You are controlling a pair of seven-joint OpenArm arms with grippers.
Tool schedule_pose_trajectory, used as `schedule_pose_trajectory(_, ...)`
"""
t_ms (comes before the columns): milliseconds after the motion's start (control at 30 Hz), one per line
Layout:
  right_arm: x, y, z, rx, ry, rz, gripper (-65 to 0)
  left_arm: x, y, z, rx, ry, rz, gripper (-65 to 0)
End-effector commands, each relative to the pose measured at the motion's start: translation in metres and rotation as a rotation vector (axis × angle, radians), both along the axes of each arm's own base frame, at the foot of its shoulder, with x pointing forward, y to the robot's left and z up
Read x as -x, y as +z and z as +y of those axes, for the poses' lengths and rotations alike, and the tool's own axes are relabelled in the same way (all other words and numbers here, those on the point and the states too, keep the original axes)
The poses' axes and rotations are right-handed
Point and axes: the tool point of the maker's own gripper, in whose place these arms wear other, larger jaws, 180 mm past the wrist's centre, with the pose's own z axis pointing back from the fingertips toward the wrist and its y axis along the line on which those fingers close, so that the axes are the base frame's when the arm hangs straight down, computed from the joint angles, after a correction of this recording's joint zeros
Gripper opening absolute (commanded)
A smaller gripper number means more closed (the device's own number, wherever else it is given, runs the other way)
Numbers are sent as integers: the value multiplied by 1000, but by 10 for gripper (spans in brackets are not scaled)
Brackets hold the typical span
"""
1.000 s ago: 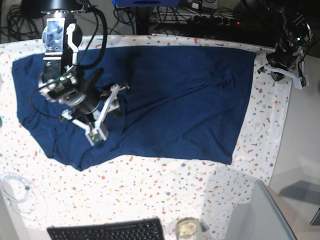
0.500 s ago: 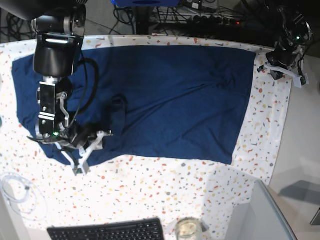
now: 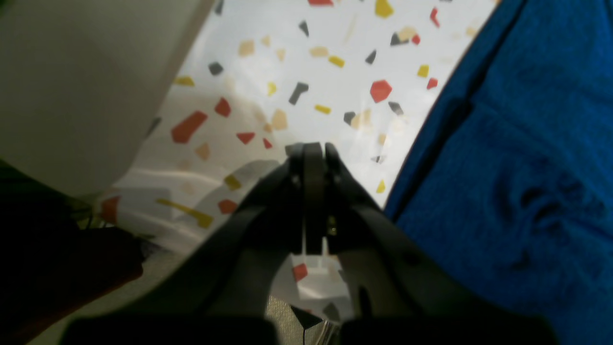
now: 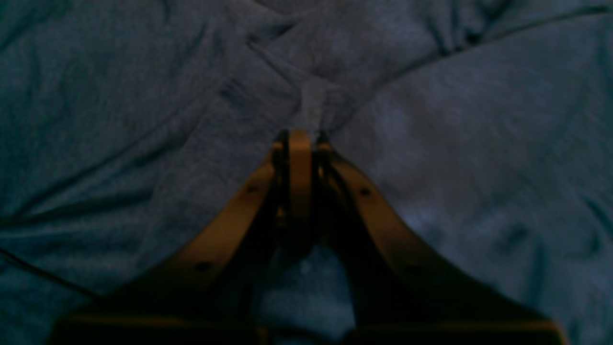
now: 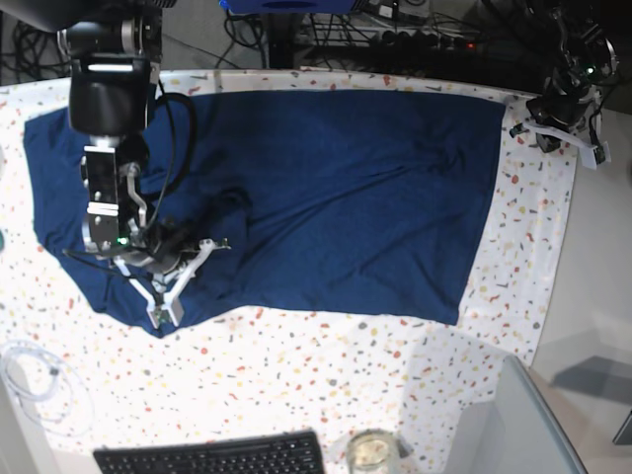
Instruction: Layout the t-shirt on the table in an organized manner, then fold the t-shirt properly
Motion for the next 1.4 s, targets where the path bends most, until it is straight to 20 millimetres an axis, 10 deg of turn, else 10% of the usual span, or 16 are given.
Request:
schedule_pose_trajectory(0, -17, 27, 12, -32, 6, -95, -629, -6, 11, 8, -27, -5, -34, -650)
schedule_pose_trajectory(400, 22, 104, 121, -10, 329, -267, -650, -10, 15, 8, -33, -8, -45, -650)
schedule_pose_trajectory(800, 12, 151, 193, -26, 527, -400, -650, 7, 25, 39, -70, 81, -53, -650)
schedule_pose_trajectory(1367, 46, 104, 258, -44, 741, -332, -650, 7, 41, 40, -105, 67, -75, -650)
